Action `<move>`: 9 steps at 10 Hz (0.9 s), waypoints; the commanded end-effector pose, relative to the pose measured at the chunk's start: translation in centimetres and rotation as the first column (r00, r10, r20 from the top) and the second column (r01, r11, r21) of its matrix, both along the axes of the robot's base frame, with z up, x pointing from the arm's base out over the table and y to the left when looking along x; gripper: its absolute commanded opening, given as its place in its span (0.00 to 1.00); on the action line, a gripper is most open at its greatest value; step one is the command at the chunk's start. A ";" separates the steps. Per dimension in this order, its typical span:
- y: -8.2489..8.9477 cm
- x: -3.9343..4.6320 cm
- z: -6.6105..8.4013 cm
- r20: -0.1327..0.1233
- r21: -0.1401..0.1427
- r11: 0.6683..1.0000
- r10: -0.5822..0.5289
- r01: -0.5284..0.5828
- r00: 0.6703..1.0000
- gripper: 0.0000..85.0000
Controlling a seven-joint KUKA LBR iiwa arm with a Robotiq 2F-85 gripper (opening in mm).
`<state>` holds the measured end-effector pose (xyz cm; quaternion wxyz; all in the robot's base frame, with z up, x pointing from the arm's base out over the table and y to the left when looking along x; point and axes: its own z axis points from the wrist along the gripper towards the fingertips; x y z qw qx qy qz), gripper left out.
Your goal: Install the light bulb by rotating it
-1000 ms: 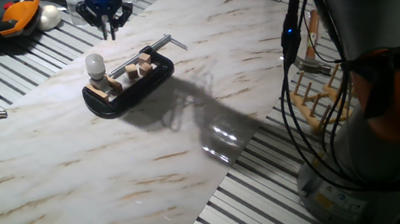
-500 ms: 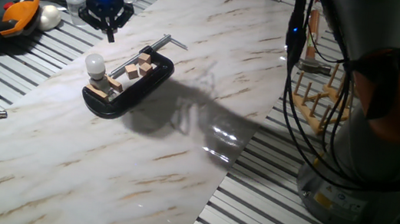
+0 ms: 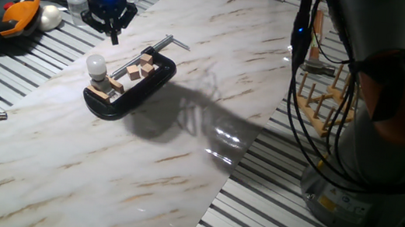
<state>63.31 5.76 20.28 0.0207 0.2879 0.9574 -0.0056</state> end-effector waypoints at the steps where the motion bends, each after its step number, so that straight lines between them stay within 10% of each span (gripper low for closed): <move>1: 0.1 -0.08 -0.1 0.002 0.004 0.685 0.729 -0.729 0.685 0.00; 9: 1.1 -0.73 0.1 -0.016 0.008 0.645 0.764 -0.764 0.645 0.00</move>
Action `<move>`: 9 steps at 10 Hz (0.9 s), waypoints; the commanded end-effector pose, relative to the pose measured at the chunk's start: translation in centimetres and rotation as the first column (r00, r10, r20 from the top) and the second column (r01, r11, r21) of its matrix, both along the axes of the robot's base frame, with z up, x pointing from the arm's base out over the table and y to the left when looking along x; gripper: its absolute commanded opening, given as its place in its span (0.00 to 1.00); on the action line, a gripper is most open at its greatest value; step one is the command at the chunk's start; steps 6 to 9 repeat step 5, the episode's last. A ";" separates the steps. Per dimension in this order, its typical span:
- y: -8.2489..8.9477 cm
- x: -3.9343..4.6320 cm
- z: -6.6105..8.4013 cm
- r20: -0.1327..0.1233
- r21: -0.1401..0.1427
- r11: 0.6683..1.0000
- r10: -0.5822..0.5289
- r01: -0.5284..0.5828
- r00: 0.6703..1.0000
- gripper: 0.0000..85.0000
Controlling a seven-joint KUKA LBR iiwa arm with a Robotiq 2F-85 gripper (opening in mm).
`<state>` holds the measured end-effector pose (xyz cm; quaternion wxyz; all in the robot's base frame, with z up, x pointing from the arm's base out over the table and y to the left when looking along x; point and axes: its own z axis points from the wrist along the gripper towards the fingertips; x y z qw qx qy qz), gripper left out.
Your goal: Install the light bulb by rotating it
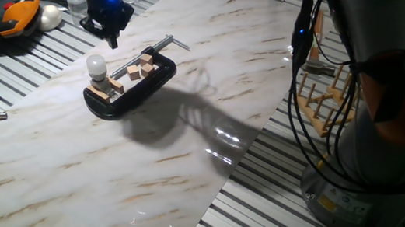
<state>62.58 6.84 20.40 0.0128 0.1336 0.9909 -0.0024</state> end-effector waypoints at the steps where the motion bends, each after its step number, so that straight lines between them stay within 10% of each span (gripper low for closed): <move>1: 0.0 -0.01 0.0 0.000 0.000 0.850 0.527 -0.527 0.850 0.00; 9: 0.1 0.01 0.0 0.005 0.003 0.851 0.525 -0.525 0.851 0.00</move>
